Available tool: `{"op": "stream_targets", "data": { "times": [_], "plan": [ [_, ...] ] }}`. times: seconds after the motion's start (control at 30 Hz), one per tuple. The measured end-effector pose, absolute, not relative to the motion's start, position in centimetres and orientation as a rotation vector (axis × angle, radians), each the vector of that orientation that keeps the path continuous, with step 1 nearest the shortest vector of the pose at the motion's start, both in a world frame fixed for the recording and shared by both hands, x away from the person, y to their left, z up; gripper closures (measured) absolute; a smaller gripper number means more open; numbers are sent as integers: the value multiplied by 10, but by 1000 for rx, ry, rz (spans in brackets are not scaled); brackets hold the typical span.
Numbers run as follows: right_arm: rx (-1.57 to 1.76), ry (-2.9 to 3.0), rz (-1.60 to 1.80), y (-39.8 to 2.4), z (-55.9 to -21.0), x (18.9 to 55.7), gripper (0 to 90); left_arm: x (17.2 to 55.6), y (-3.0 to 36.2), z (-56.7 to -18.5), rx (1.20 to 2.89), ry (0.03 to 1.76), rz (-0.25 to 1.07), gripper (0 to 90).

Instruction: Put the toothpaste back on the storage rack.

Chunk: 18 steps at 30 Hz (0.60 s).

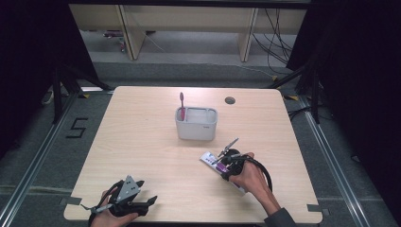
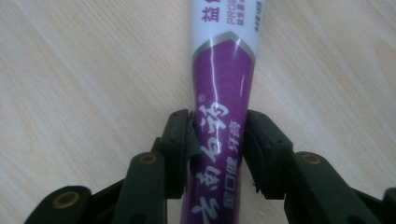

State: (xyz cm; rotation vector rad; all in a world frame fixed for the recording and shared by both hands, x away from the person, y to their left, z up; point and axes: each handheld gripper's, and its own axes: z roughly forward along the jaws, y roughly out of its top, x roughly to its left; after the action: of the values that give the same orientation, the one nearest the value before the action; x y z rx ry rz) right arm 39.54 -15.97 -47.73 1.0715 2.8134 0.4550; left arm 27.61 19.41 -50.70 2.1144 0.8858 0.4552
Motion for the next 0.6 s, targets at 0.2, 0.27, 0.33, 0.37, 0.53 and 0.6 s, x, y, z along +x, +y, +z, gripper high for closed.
{"op": "stream_targets", "data": {
  "times": [0.2, 0.27, 0.33, 0.37, 0.53, 0.6],
  "plan": [
    [1070, 2841, 408, -157, -478, 399, 649, 276, 193, -508, 2110, 882, 454, 279],
    [1044, 2856, 381, -155, -477, 401, 652, 277, 195, -507, 2129, 876, 467, 279],
    [1019, 2874, 357, -154, -477, 404, 654, 276, 194, -507, 2115, 886, 455, 279],
    [1023, 2876, 351, -153, -477, 404, 655, 276, 194, -507, 2114, 886, 454, 279],
    [1034, 2887, 334, -152, -477, 405, 661, 276, 193, -507, 2115, 886, 452, 279],
    [1000, 2898, 326, -152, -477, 407, 670, 277, 194, -508, 2116, 877, 467, 280]
  ]
}}
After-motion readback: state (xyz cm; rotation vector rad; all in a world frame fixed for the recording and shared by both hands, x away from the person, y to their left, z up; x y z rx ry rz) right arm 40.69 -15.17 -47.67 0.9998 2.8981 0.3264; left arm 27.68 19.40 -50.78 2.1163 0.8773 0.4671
